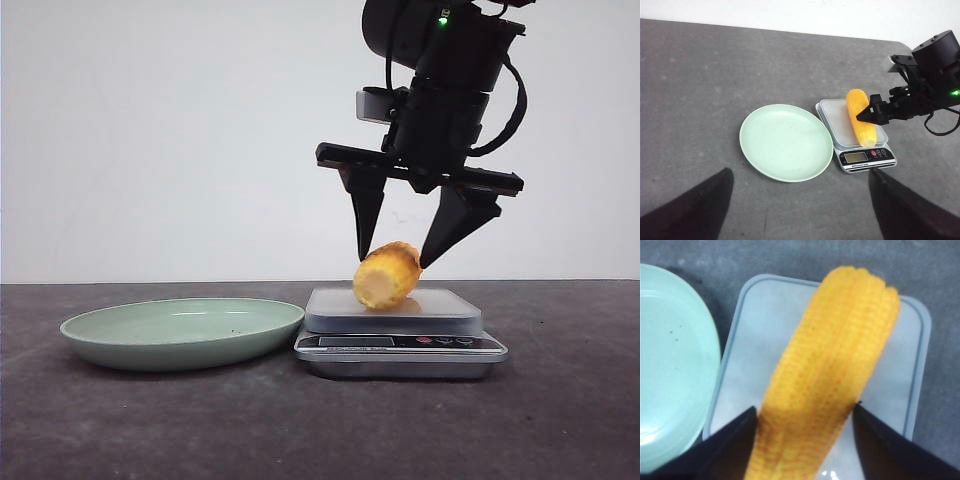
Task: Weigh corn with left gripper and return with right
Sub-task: 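Lower the open right gripper onto the corn on the scale and close, then lift the corn with the right gripper and carry it over the plate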
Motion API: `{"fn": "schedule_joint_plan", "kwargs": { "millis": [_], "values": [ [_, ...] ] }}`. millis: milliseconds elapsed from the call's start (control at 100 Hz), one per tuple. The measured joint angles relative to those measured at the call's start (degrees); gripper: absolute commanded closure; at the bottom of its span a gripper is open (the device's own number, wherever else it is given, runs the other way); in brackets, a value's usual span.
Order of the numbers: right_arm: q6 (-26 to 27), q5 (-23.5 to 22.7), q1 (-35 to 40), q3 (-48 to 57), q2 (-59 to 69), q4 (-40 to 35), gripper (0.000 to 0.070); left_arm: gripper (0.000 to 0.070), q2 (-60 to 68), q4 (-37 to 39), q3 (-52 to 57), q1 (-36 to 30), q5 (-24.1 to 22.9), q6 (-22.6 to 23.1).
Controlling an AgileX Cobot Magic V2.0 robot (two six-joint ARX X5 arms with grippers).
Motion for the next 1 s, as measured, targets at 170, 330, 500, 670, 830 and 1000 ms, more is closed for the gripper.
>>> {"fn": "schedule_joint_plan", "kwargs": {
  "millis": [170, 330, 500, 670, 830, 1000],
  "values": [
    [1.33, 0.46, 0.68, 0.07, 0.00, -0.70, 0.0698, 0.0179, 0.00, -0.39, 0.00, 0.00, -1.09, 0.02],
    [1.42, 1.20, 1.29, 0.24, 0.00, -0.92, 0.0700, 0.0179, 0.00, -0.42, 0.00, 0.00, -1.29, 0.13],
    [1.49, 3.04, 1.90, 0.24, 0.00, -1.01, 0.0700, 0.0179, 0.00, -0.42, 0.00, 0.00, -1.29, 0.15],
    [1.46, 3.48, 2.14, 0.24, 0.00, -1.05, 0.0700, 0.0179, 0.00, -0.42, 0.00, 0.00, -1.31, 0.15],
    [0.92, 3.89, 2.69, 0.24, -0.59, -1.60, 0.0700, 0.0179, 0.00, -0.42, 0.00, 0.00, -1.31, 0.15],
    [-1.40, 5.29, 3.98, 0.33, -4.44, -1.66, 0.0700, 0.0179, 0.00, -0.44, 0.00, 0.00, -1.33, 0.20]
  ]
}}
